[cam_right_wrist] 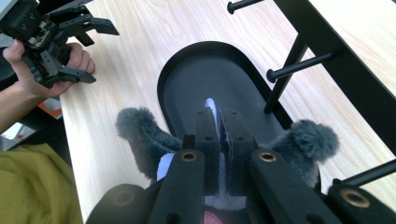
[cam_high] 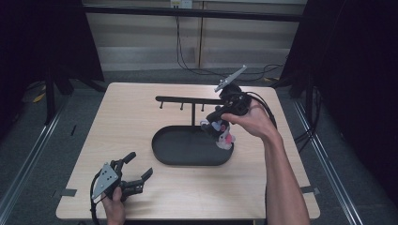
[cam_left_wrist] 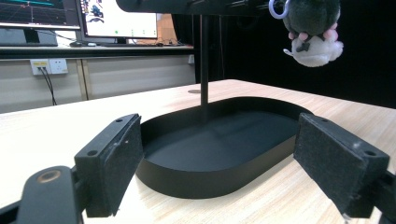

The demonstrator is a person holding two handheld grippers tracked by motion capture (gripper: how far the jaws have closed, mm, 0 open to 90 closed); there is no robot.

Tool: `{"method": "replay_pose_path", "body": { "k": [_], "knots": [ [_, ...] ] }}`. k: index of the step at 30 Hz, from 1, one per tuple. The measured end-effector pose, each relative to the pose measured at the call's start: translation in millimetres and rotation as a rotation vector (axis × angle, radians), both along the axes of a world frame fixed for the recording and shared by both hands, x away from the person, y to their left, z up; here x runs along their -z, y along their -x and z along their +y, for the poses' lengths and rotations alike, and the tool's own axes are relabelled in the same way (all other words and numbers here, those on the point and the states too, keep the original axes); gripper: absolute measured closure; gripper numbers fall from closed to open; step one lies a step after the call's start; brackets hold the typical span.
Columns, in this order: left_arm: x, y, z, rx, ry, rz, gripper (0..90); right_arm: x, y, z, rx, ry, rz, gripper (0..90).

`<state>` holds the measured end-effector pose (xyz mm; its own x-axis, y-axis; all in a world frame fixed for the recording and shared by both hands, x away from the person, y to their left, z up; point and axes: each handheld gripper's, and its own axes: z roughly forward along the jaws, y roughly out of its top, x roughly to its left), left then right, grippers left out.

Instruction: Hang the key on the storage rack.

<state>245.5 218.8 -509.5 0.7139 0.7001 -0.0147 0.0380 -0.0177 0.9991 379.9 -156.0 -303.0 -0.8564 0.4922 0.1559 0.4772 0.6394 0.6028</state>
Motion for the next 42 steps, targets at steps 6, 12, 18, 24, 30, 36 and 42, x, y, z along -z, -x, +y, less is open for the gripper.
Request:
{"method": "replay_pose_path", "body": {
  "k": [6, 12, 18, 24, 30, 36, 42],
  "knots": [
    [0.0, -0.2, 0.1, 0.002, 0.002, 0.001, 15.5, -8.9, -5.4, 6.5, 0.0, 0.016, -0.006, 87.2],
    [0.0, -0.1, 0.1, 0.003, 0.003, 0.0, 15.5, -17.1, -13.6, 11.0, 0.009, 0.028, -0.004, 87.2],
    [0.0, -0.2, 0.3, 0.004, 0.002, 0.003, 15.5, -14.2, -25.1, 9.0, 0.025, 0.024, 0.018, 87.2],
    [0.0, -0.5, 0.5, 0.007, -0.006, -0.006, 15.5, -15.5, -33.9, 7.8, 0.05, 0.019, 0.027, 87.2],
    [0.0, -0.7, 0.5, 0.007, -0.005, -0.005, 15.4, -19.3, -38.6, 2.9, 0.06, 0.023, 0.019, 87.1],
    [0.1, 0.0, 0.4, -0.002, -0.004, -0.006, 15.4, -22.5, -40.4, 6.6, 0.051, 0.047, 0.034, 87.1],
    [0.1, -0.2, 0.5, 0.003, -0.003, -0.004, 15.5, -17.1, -41.5, 7.5, 0.056, 0.066, 0.045, 87.1]
  ]
}}
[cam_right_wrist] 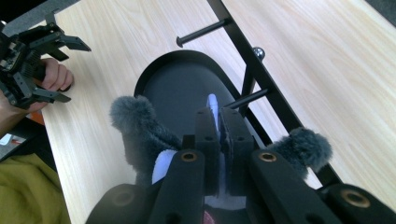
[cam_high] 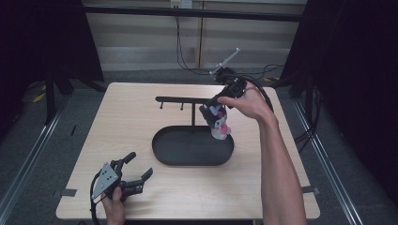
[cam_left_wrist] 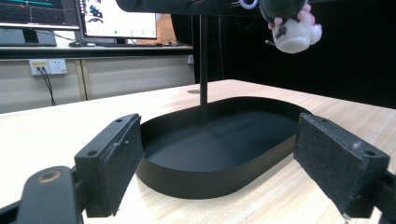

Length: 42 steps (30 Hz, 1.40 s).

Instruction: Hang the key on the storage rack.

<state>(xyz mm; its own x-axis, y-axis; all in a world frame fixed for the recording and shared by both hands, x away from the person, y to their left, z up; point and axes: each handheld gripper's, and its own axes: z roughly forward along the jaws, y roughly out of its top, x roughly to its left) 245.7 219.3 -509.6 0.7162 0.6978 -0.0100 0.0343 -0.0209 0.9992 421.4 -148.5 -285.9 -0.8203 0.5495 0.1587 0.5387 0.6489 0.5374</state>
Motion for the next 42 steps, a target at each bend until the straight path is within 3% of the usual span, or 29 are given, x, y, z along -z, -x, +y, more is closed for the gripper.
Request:
{"method": "replay_pose_path", "body": {
  "k": [14, 17, 23, 31, 35, 37, 42],
  "knots": [
    [-0.1, -0.2, 0.2, -0.001, 0.006, 0.005, 15.5, 9.3, -5.4, 6.0, 0.02, 0.043, 0.004, 86.6],
    [-0.3, 0.4, -0.5, -0.001, -0.012, -0.009, 15.4, 11.0, -6.4, 11.2, 0.009, 0.051, 0.001, 86.0],
    [0.0, 0.8, -0.4, -0.006, -0.003, -0.008, 15.5, 15.7, -9.9, 12.6, 0.021, 0.09, 0.0, 85.2],
    [-0.1, 0.2, 0.1, -0.004, -0.001, 0.001, 15.4, 17.1, -14.2, 3.0, 0.035, 0.078, 0.008, 83.1],
    [-0.1, 0.3, 0.0, -0.008, 0.0, 0.0, 15.4, 13.1, -13.5, 0.0, 0.042, 0.043, -0.008, 80.7],
    [0.0, 0.4, 0.1, -0.006, -0.001, 0.0, 15.5, 11.7, -13.3, 1.3, 0.041, 0.059, -0.009, 81.1],
    [0.0, 0.1, -0.1, -0.001, 0.002, 0.002, 15.4, 7.3, -11.4, 3.0, 0.041, 0.036, -0.032, 79.0]
  ]
}}
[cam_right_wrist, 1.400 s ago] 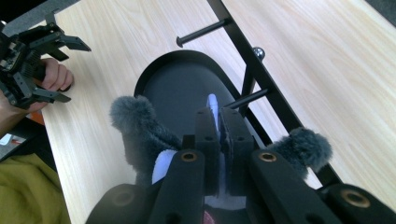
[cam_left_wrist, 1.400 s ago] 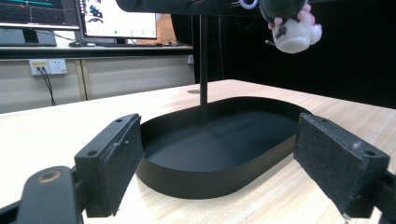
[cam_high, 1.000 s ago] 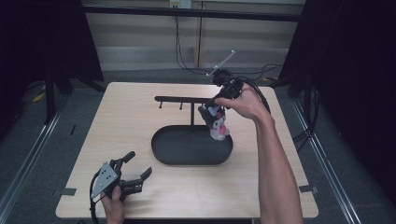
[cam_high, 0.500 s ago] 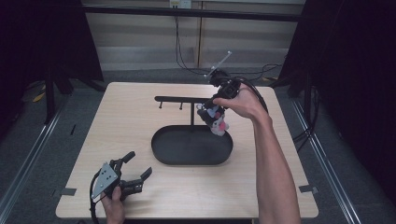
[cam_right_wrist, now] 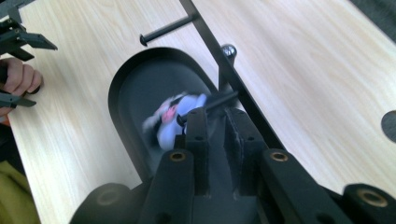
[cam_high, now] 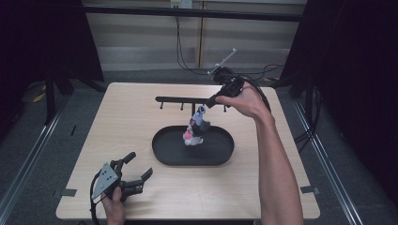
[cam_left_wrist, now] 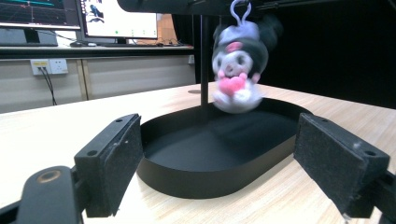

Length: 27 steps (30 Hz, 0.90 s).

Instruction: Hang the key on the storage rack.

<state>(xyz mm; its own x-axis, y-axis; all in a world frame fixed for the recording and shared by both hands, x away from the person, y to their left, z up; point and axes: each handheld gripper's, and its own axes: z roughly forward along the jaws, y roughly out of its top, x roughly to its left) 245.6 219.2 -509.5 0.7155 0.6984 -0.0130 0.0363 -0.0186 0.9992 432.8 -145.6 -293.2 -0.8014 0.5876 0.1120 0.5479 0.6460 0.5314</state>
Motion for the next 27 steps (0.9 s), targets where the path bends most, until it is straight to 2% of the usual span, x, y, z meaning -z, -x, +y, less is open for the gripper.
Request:
{"method": "replay_pose_path", "body": {
  "k": [3, 4, 6, 7, 11, 13, 14, 15, 17, 19, 21, 23, 24, 27],
  "knots": [
    [0.0, 0.4, -0.2, -0.005, 0.0, -0.004, 15.4, -1.3, 3.1, 0.4, 0.015, -0.027, -0.021, 72.3],
    [0.0, 0.4, -0.1, -0.004, 0.002, -0.001, 15.4, -0.9, 4.6, 0.1, 0.002, -0.048, -0.022, 68.8],
    [0.0, 0.4, 0.0, -0.003, 0.001, -0.001, 15.4, -1.5, 10.9, 1.3, -0.01, -0.055, -0.045, 58.1],
    [0.0, 0.2, 0.3, -0.006, -0.003, -0.002, 15.4, -2.2, 14.3, 0.8, -0.009, -0.059, -0.058, 57.2],
    [0.0, 0.6, -0.1, -0.007, -0.001, -0.002, 15.4, -1.2, 26.0, -8.0, 0.027, -0.124, -0.122, 45.1],
    [-0.1, 0.5, -0.3, -0.006, 0.001, 0.0, 15.4, 1.5, 30.7, -12.2, 0.045, -0.15, -0.133, 40.8],
    [0.0, 0.5, -0.7, -0.006, 0.008, 0.003, 15.4, 2.6, 33.3, -14.8, 0.051, -0.158, -0.122, 38.0],
    [0.0, 0.3, -0.7, -0.003, 0.009, 0.005, 15.4, 3.8, 35.9, -17.1, 0.05, -0.176, -0.114, 36.7],
    [-0.1, 0.2, -0.3, -0.002, 0.003, 0.004, 15.4, 4.2, 40.8, -22.2, 0.059, -0.191, -0.136, 35.0],
    [-0.1, 0.1, -0.3, -0.002, 0.004, 0.005, 15.4, 5.0, 44.8, -26.8, 0.059, -0.212, -0.128, 33.7],
    [-0.1, 0.1, -0.3, -0.002, 0.004, 0.004, 15.4, 7.1, 49.2, -30.0, 0.059, -0.232, -0.146, 32.4],
    [-0.1, 0.2, -0.5, -0.003, 0.003, 0.004, 15.4, 11.1, 54.0, -31.7, 0.041, -0.265, -0.144, 32.4],
    [-0.1, 0.2, -0.4, -0.003, 0.004, 0.004, 15.4, 13.6, 56.5, -31.7, 0.025, -0.263, -0.123, 32.5],
    [0.0, 0.4, -0.7, -0.004, 0.008, 0.004, 15.4, 21.3, 66.2, -32.8, 0.029, -0.271, -0.149, 29.7]
  ]
}}
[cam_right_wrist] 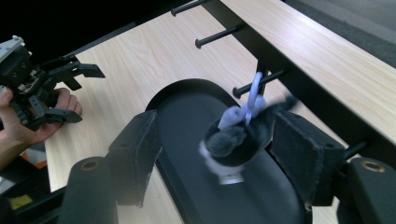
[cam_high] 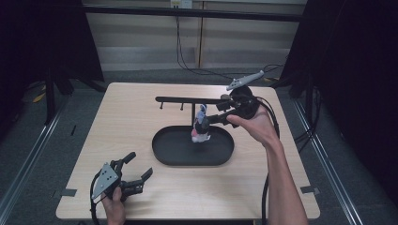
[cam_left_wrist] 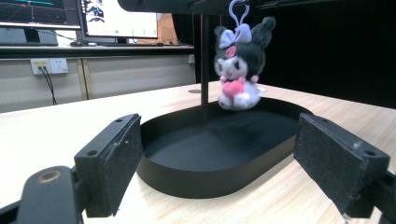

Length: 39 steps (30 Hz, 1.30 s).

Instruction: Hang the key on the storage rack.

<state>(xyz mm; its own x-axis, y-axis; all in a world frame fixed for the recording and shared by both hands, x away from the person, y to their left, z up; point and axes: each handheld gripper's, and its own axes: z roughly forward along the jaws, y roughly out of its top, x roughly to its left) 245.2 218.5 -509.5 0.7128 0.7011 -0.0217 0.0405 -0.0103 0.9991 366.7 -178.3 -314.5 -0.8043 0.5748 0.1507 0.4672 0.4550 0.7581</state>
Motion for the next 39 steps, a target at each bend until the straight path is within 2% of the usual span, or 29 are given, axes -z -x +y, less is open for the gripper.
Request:
{"method": "replay_pose_path", "body": {
  "k": [2, 6, 8, 11, 12, 15, 16, 19, 22, 25, 28, 31, 34, 37, 39],
  "knots": [
    [0.0, 0.1, 0.1, -0.001, 0.0, -0.001, 15.4, 8.0, 8.2, -2.8, 0.003, -0.026, -0.017, 26.9],
    [-0.1, 0.0, 0.7, 0.0, -0.01, -0.004, 15.5, 20.7, 19.8, -6.9, 0.03, -0.037, -0.047, 25.0],
    [-0.1, 0.0, 0.6, 0.0, -0.009, -0.004, 15.5, 27.0, 28.8, -12.0, 0.04, -0.064, -0.063, 22.7],
    [-0.2, 0.0, 1.0, 0.001, -0.016, -0.006, 15.5, 32.8, 34.4, -17.5, 0.048, -0.062, -0.063, 17.8],
    [-0.2, 0.0, 0.8, -0.001, -0.014, -0.005, 15.5, 40.7, 42.9, -26.1, 0.09, -0.072, -0.086, 14.9],
    [-0.2, 0.0, 0.7, -0.002, -0.015, -0.005, 15.5, 52.3, 51.7, -35.3, 0.108, -0.115, -0.079, 14.8],
    [-0.1, -0.1, 0.3, -0.002, -0.006, 0.001, 15.5, 60.3, 56.1, -38.2, 0.108, -0.131, -0.074, 14.3],
    [-0.2, -0.4, 1.0, -0.003, -0.013, -0.002, 15.5, 78.8, 66.6, -40.4, 0.166, -0.109, -0.082, 15.4],
    [-0.3, -0.5, 1.1, -0.003, -0.012, 0.0, 15.4, 94.2, 77.1, -43.9, 0.198, -0.133, -0.094, 15.9],
    [-0.2, -0.3, 0.6, -0.003, -0.008, -0.002, 15.5, 107.2, 87.0, -45.3, 0.213, -0.118, -0.138, 14.5],
    [-0.1, -0.1, 0.4, -0.004, -0.004, 0.001, 15.4, 122.3, 98.8, -48.3, 0.28, -0.129, -0.187, 16.1],
    [0.0, 0.1, 0.1, -0.007, -0.001, -0.001, 15.4, 137.5, 111.9, -52.2, 0.361, -0.176, -0.249, 16.4],
    [0.0, 0.1, 0.2, -0.005, -0.001, -0.001, 15.5, 152.0, 121.6, -54.5, 0.412, -0.224, -0.286, 20.1],
    [0.0, 0.2, 0.1, -0.005, 0.0, -0.001, 15.5, 165.1, 127.3, -48.7, 0.457, -0.202, -0.358, 20.5],
    [0.0, 0.1, 0.1, -0.004, 0.0, 0.0, 15.5, 174.7, 130.0, -47.1, 0.5, -0.227, -0.405, 19.1]
  ]
}}
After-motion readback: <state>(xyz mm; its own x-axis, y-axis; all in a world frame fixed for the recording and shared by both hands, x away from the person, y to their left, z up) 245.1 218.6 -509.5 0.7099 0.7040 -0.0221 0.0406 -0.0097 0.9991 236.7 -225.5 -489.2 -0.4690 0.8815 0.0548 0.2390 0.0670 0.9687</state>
